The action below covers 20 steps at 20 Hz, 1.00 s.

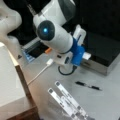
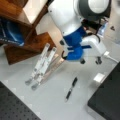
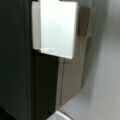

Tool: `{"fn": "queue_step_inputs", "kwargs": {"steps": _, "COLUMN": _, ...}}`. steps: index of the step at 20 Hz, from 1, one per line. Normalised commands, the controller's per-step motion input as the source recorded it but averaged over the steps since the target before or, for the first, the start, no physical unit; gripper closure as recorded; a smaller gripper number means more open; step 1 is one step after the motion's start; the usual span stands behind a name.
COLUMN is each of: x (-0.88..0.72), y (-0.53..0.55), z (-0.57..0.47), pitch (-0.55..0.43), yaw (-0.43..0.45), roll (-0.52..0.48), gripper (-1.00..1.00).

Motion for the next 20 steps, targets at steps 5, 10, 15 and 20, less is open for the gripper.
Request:
{"fn": "queue_step_inputs", "kwargs": {"steps": 5, "x": 0.34, "y": 0.01, "z": -0.17, "pitch": 0.007, "yaw": 0.061, "roll": 0.247, "gripper": -1.00}}
{"fn": "queue_step_inputs", "kwargs": {"steps": 10, "x": 0.27, "y": 0.05, "z": -0.09, "pitch": -0.011, "yaw": 0.027, "roll": 0.274, "gripper": -1.00}}
{"fn": "queue_step_inputs", "kwargs": {"steps": 15, "x": 0.16, "y": 0.11, "z": -0.03, "pitch": -0.001, "yaw": 0.014, "roll": 0.241, "gripper": -1.00}}
{"fn": "queue_step_inputs", "kwargs": {"steps": 20, "x": 0.09, "y": 0.08, "z": -0.10, "pitch": -0.028, "yaw": 0.023, "roll": 0.297, "gripper": -1.00}}
